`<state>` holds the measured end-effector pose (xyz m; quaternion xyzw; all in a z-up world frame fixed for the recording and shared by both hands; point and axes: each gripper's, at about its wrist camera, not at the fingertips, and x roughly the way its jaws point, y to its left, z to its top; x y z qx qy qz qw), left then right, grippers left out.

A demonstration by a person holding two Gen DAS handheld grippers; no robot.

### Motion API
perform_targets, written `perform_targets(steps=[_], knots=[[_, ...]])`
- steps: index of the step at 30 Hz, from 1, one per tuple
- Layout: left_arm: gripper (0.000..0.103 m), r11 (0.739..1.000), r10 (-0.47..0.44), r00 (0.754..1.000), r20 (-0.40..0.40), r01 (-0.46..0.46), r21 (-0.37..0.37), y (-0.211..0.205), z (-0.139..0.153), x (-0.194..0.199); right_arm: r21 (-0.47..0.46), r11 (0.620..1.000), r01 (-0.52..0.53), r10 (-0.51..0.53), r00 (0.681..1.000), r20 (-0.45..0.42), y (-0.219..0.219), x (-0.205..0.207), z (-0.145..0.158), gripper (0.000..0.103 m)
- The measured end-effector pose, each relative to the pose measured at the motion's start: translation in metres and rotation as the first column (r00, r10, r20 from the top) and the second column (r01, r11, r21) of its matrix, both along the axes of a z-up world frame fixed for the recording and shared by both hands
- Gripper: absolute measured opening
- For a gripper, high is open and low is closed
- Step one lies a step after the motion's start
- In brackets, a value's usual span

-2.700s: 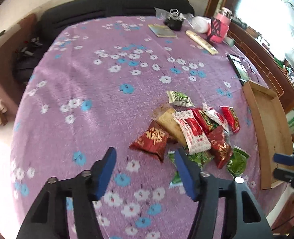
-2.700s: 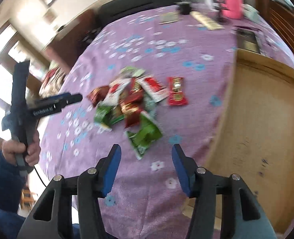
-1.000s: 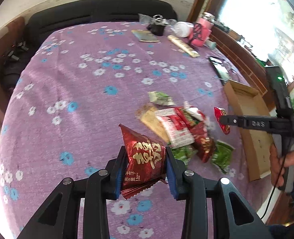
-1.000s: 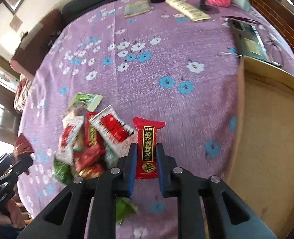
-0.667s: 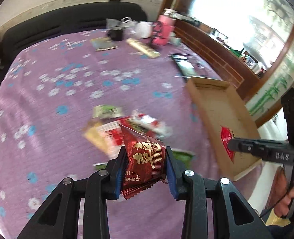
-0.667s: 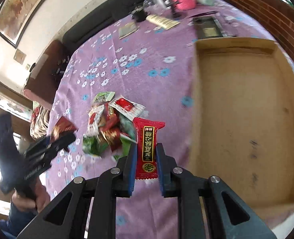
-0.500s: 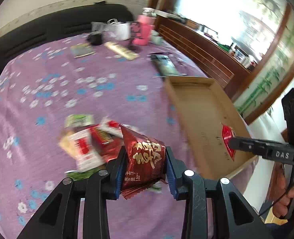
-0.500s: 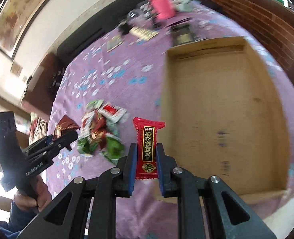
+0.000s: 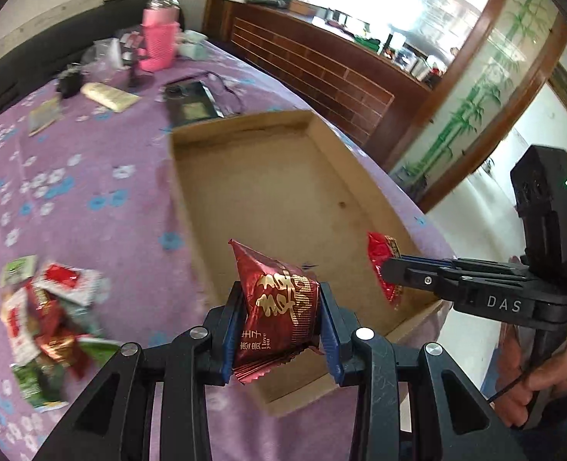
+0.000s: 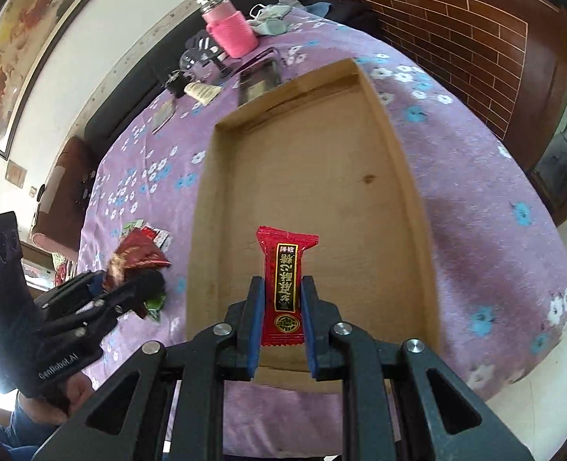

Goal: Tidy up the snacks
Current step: 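Carry both red snacks into the tray and open both grippers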

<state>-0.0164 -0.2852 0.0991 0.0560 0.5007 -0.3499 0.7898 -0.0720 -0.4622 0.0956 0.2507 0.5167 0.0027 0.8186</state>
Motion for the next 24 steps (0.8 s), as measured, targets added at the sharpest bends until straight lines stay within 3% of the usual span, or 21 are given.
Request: perform_targets(steps=[12, 24], knots=[[0.037, 0.993, -0.075, 0.995, -0.058, 0.080, 0.083, -0.067, -0.037, -0.007, 0.000, 0.999, -0.034, 0.034, 0.997, -0.071, -0.029, 0.004, -0.025, 0.018], [0.037, 0.990, -0.059, 0.995, -0.080, 0.068, 0.123, -0.082, -0.063, -0.003, -0.041, 0.995, -0.092, 0.088, 0.992, -0.091, -0.029, 0.015, -0.030, 0.018]])
